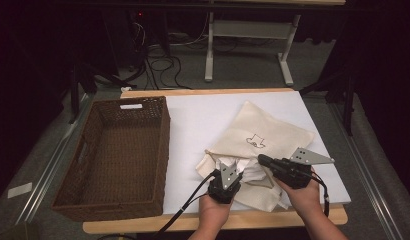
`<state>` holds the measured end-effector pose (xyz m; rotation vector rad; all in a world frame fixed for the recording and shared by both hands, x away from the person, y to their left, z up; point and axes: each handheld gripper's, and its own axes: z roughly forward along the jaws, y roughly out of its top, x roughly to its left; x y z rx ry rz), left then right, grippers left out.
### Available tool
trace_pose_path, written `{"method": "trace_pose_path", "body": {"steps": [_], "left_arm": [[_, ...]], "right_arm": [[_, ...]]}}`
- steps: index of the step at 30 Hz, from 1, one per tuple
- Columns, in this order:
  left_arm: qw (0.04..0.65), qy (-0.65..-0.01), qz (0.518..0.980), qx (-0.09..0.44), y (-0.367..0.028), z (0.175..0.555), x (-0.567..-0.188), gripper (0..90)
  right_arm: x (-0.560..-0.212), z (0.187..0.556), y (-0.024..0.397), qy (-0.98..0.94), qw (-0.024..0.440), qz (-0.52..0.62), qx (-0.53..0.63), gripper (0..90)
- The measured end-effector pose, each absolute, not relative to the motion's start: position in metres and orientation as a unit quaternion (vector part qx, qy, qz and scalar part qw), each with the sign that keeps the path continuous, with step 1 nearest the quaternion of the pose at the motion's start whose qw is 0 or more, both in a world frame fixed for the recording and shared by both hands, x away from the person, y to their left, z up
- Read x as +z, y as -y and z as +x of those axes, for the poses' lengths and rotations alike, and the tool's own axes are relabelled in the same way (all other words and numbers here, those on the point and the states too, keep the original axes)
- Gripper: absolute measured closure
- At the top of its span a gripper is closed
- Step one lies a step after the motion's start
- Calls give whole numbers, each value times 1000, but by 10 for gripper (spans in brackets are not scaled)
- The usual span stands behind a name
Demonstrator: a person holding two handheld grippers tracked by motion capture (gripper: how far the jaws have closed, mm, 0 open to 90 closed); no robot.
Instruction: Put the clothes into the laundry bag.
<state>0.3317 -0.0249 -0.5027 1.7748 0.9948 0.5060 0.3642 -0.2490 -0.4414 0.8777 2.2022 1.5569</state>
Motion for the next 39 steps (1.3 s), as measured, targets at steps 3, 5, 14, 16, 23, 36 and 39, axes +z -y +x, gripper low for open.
{"method": "trace_pose_path", "body": {"steps": [3,5,14,16,23,36,39], "left_arm": [[499,-411,734,210,26,334,-502,833],[499,-412,732,211,28,336,-502,833],[493,-412,736,215,45,355,-500,833],[492,-413,735,215,50,359,-501,833],[497,-413,730,221,69,377,-504,828],[504,-405,734,209,76,373,-504,619],[506,-405,735,200,75,371,-503,573]], "right_arm": [[-441,364,249,-766,154,304,544,892],[-441,364,249,-766,154,304,544,892],[-440,364,250,-765,155,306,546,892],[-440,365,250,-764,154,306,546,892],[-442,365,252,-764,153,309,546,892],[-443,364,253,-762,149,312,548,892],[-443,365,253,-762,150,311,548,892]]}}
